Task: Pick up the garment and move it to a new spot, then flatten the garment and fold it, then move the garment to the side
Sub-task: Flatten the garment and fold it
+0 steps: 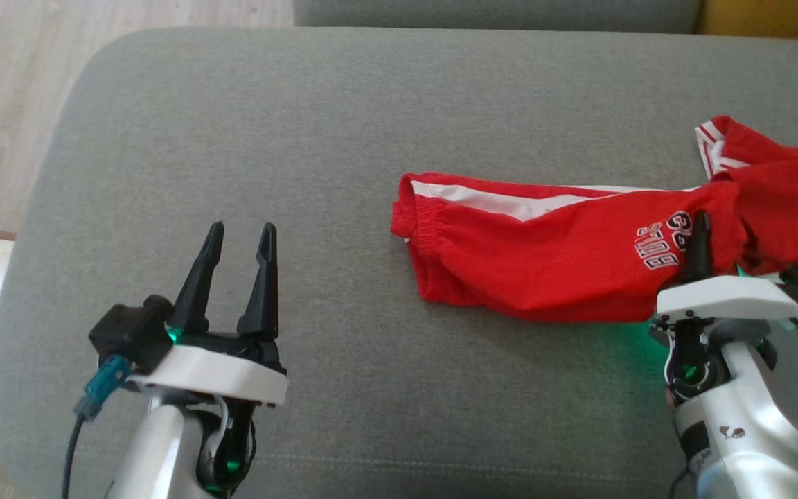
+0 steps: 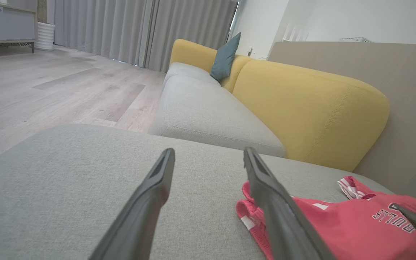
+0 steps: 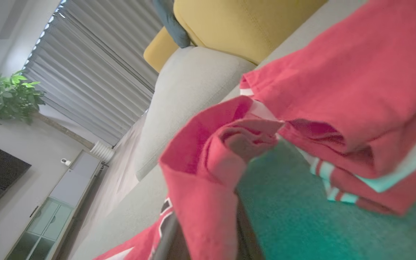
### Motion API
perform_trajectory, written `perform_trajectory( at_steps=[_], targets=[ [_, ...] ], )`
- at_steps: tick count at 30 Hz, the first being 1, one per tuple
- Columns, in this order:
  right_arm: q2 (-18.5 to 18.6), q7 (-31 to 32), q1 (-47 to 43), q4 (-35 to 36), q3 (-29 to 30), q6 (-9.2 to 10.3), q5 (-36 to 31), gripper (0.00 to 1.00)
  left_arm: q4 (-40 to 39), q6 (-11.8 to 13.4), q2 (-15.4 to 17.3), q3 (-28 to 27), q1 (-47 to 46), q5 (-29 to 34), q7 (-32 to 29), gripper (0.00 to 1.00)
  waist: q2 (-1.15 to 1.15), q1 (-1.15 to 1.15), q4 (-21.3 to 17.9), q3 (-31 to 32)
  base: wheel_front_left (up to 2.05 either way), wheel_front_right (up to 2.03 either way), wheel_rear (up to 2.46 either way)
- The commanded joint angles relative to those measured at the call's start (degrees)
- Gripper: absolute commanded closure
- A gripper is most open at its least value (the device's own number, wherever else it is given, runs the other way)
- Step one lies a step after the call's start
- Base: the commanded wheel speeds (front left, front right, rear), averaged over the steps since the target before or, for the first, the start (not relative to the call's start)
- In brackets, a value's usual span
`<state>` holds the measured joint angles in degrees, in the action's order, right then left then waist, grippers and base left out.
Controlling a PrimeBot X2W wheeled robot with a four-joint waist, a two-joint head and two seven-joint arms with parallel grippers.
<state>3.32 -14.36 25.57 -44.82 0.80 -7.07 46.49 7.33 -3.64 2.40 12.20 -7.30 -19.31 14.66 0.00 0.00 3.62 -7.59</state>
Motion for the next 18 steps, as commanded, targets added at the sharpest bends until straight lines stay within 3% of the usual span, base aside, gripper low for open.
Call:
perform_trajectory(
  at_steps=[1, 6, 18],
  targets=[
    [-0.4, -0.6, 1.7, 2.8, -1.1, -0.42, -0.8, 1.0, -1.5, -0.4, 0.5, -1.5, -0.9, 0.5, 0.3, 0.0, 0.0, 0.0, 0.9, 0.6, 0.0, 0.0, 0.0],
    [-0.4, -0.6, 1.5, 4.7, -3.4, -0.42, -0.3, 1.0, -1.1, 0.0, 0.5, -1.2, -0.1, 0.3, 0.3, 0.0, 0.0, 0.0, 3.1, 2.0, 0.0, 0.0, 0.0],
    [-0.4, -0.6, 1.9, 8.7, -16.0, -0.42, 3.9, 1.0, -0.7, 0.8, 0.5, -0.6, 0.9, -0.5, 0.3, 0.0, 0.0, 0.0, 7.8, 3.7, 0.0, 0.0, 0.0]
  ],
)
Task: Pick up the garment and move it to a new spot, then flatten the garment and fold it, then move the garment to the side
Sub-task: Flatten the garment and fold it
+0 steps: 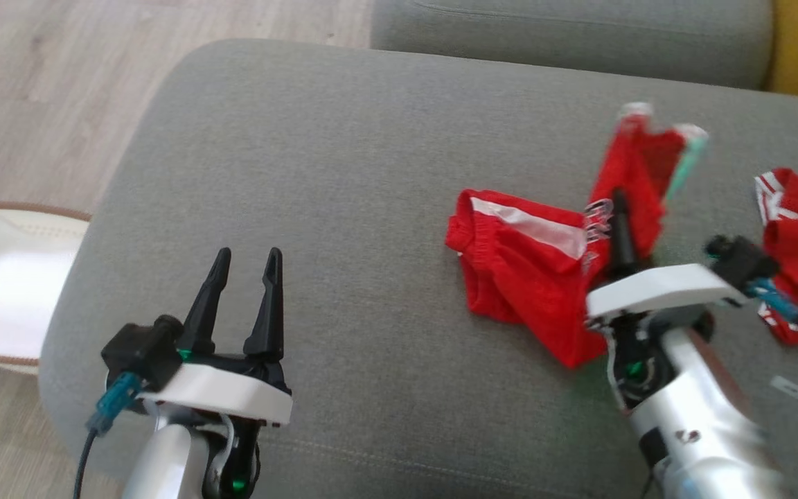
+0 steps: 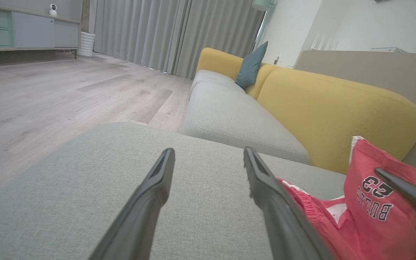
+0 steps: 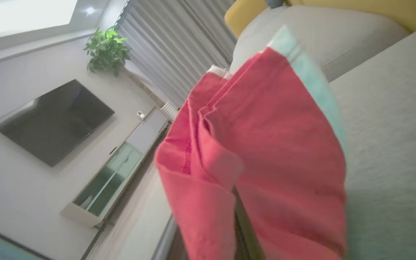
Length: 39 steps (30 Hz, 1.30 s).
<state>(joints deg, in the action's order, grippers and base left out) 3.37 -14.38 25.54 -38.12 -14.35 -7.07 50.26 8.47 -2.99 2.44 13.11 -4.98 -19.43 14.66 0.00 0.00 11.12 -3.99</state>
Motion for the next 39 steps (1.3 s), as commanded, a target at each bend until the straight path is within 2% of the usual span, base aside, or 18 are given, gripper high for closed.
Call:
perform_trajectory(
  at_steps=[1, 15, 16, 17, 21, 27, 33, 39],
  targets=[
    [-0.5, -0.6, 2.1, 1.8, -2.4, -0.42, 0.1, 1.0, -1.9, 0.3, 0.4, -1.6, -1.4, -0.5, 0.3, 0.0, 0.0, 0.0, 0.6, 0.2, 0.0, 0.0, 0.0],
    [-0.5, -0.6, 3.5, -1.9, -15.1, -0.42, 2.3, 1.0, -1.9, 0.8, 0.4, -1.0, -1.2, -1.0, 0.3, 0.0, 0.0, 0.0, 3.9, -0.6, 0.0, 0.0, 0.0],
    [-0.5, -0.6, 3.5, -3.0, -16.1, -0.42, 2.1, 0.85, -1.8, 0.8, 0.4, -1.1, -1.1, -1.0, 0.3, 0.0, 0.0, 0.0, 4.0, -0.7, 0.0, 0.0, 0.0],
    [-0.5, -0.6, 3.5, -3.8, -16.9, -0.42, 1.9, 0.0, -1.8, 0.8, 0.4, -1.1, -1.1, -1.0, 0.3, 0.0, 0.0, 0.0, 4.1, -0.7, 0.0, 0.0, 0.0],
    [-0.5, -0.5, 3.4, -4.3, -22.2, -0.42, 3.2, 0.0, -1.7, 0.8, 0.4, -1.3, -1.1, -1.0, 0.3, 0.0, 0.0, 0.0, 4.0, -0.8, 0.0, 0.0, 0.0],
    [-0.5, 4.3, 3.9, -6.9, -30.6, -0.42, 5.2, 0.0, -1.6, 1.0, 0.4, -0.9, -1.4, -1.2, 0.3, 0.0, 0.0, 0.0, 3.6, -1.1, 0.0, 0.0, 0.0],
    [-0.5, 7.1, 5.3, -11.1, -33.8, -0.42, 8.0, 0.0, -1.6, 1.2, 0.4, -0.8, -1.6, -1.4, 0.3, 0.0, 0.0, 0.0, 3.2, -1.4, 0.0, 0.0, 0.0],
    [-0.5, 4.7, 7.6, -11.7, -35.9, -0.42, 8.7, 0.0, -1.7, 1.2, 0.4, -1.9, -1.7, -1.1, 0.3, 0.0, 0.0, 0.0, 1.0, -1.5, 0.0, 0.0, 0.0]
  ],
)
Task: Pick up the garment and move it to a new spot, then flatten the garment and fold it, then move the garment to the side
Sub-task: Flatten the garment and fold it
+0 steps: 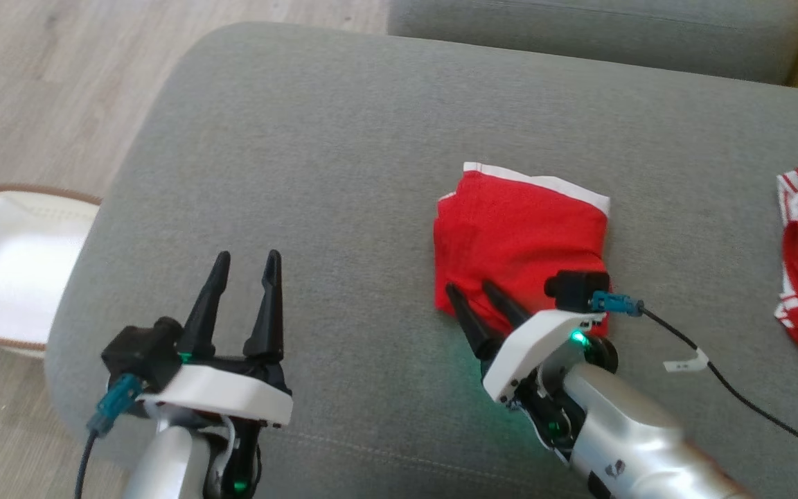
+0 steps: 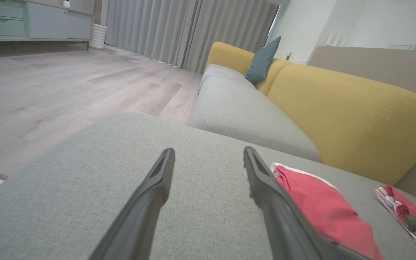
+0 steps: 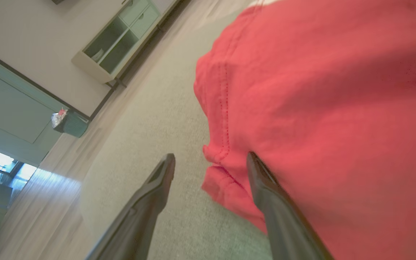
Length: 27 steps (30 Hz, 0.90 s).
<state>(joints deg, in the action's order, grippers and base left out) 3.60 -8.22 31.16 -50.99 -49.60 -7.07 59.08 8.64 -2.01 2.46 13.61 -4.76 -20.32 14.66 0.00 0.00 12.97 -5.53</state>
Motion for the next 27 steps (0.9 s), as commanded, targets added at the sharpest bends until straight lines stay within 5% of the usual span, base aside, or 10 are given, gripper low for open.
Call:
perform_trajectory(
  at_steps=[1, 9, 19, 27],
  targets=[
    [-0.7, -2.3, 2.5, 1.2, -1.0, -0.42, -0.6, 0.0, -1.9, 0.1, 0.4, -2.6, -1.9, -0.1, 0.3, 0.0, 0.0, 0.0, -1.4, 0.2, 0.0, 0.0, 0.0],
    [-0.7, -6.6, 5.1, 1.9, 1.8, -0.42, -8.9, 0.0, -3.1, -0.2, 0.4, -4.4, -2.4, 0.6, 0.3, 0.0, 0.0, 0.0, -5.9, 0.9, 0.0, 0.0, 0.0],
    [-0.7, -6.8, -5.4, 18.9, 29.4, -0.42, -35.2, 0.0, -5.1, -0.8, 0.4, -5.3, -3.9, 1.6, 0.3, 0.0, 0.0, 0.0, -10.4, 1.1, 0.0, 0.0, 0.0],
    [-0.7, -6.8, -15.6, 29.4, 39.1, -0.42, -43.4, 0.0, -5.3, -1.4, 0.4, -4.0, -4.4, 2.0, 0.3, 0.0, 0.0, 0.0, -11.1, 1.0, 0.0, 0.0, 0.0]
  ],
)
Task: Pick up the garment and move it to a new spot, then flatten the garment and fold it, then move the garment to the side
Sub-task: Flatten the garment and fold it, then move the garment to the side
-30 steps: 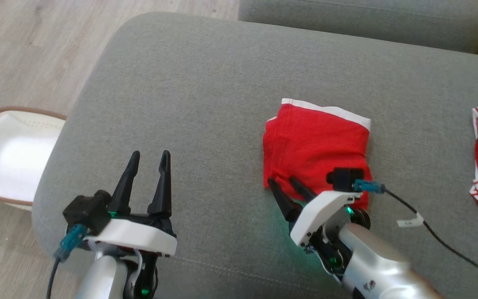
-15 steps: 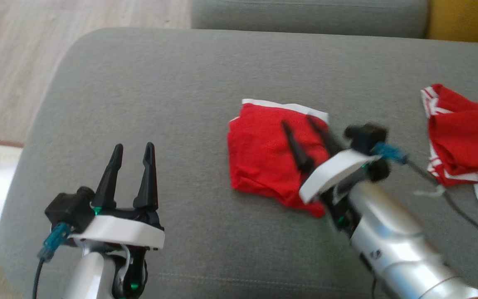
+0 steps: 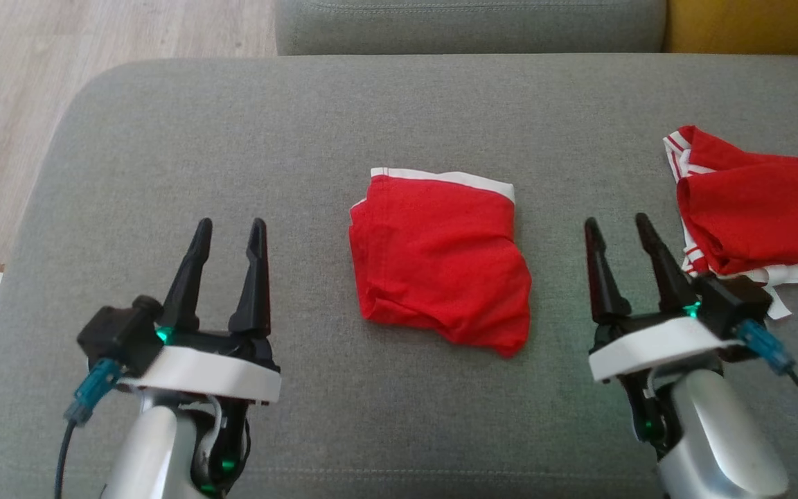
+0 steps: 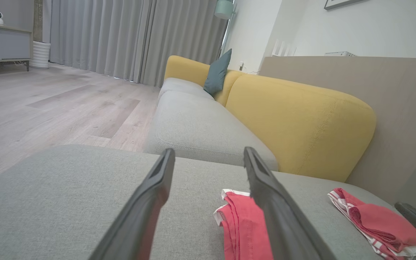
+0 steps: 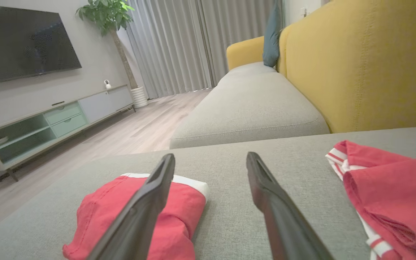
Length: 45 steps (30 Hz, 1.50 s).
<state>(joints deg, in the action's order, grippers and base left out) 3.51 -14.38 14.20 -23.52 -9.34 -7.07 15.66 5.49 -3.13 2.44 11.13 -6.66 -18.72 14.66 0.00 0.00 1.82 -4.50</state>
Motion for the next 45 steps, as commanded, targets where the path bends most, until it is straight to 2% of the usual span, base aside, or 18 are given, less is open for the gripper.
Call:
perform_trajectory(
  at_steps=[1, 13, 23, 26, 34, 43, 44, 45],
  targets=[
    [-0.6, -0.6, 0.5, 2.6, -0.8, -0.42, 0.1, 0.0, -2.1, -0.3, 0.4, -1.4, -2.5, 0.4, 0.3, 0.0, 0.0, 0.0, 0.0, 0.1, 0.0, 0.0, 0.0],
    [-0.6, 0.7, -3.6, 4.3, 0.5, -0.42, 0.3, 0.0, -2.3, -0.1, 0.4, 0.1, -1.2, -0.1, 0.3, 0.0, 0.0, 0.0, 0.5, 0.4, 0.0, 0.0, 0.0],
    [-0.6, 5.9, -0.1, 0.8, -1.8, -0.42, 4.4, 0.0, -1.8, -0.3, 0.4, 1.2, -2.0, -0.9, 0.3, 0.0, 0.0, 0.0, 3.1, -2.6, 0.0, 0.0, 0.0],
    [-0.6, 8.2, 2.7, -3.2, -2.9, -0.42, 7.5, 0.0, -1.5, -0.4, 0.4, 1.7, -2.8, -1.3, 0.3, 0.0, 0.0, 0.0, 4.8, -4.1, 0.0, 0.0, 0.0],
    [-0.6, 9.7, 8.2, -12.7, -5.4, -0.42, 10.4, 0.0, -0.9, -0.4, 0.4, 2.3, -3.9, -2.0, 0.3, 0.0, 0.0, 0.0, 7.6, -6.1, 0.0, 0.0, 0.0],
    [-0.6, 7.4, 14.5, -24.8, -7.2, -0.42, 8.4, 0.0, -0.7, -0.3, 0.4, 2.6, -4.5, -2.2, 0.3, 0.0, 0.0, 0.0, 9.2, -7.4, 0.0, 0.0, 0.0],
    [-0.6, 7.2, 15.1, -25.7, -7.7, -0.42, 7.8, 0.42, -0.7, -0.3, 0.4, 2.6, -4.5, -2.2, 0.3, 0.0, 0.0, 0.0, 9.0, -7.5, 0.0, 0.0, 0.0],
    [-0.6, 6.9, 15.8, -26.5, -8.3, -0.42, 7.0, 1.0, -0.6, -0.3, 0.4, 2.5, -4.5, -2.1, 0.3, 0.0, 0.0, 0.0, 8.8, -7.6, 0.0, 0.0, 0.0]
  ],
)
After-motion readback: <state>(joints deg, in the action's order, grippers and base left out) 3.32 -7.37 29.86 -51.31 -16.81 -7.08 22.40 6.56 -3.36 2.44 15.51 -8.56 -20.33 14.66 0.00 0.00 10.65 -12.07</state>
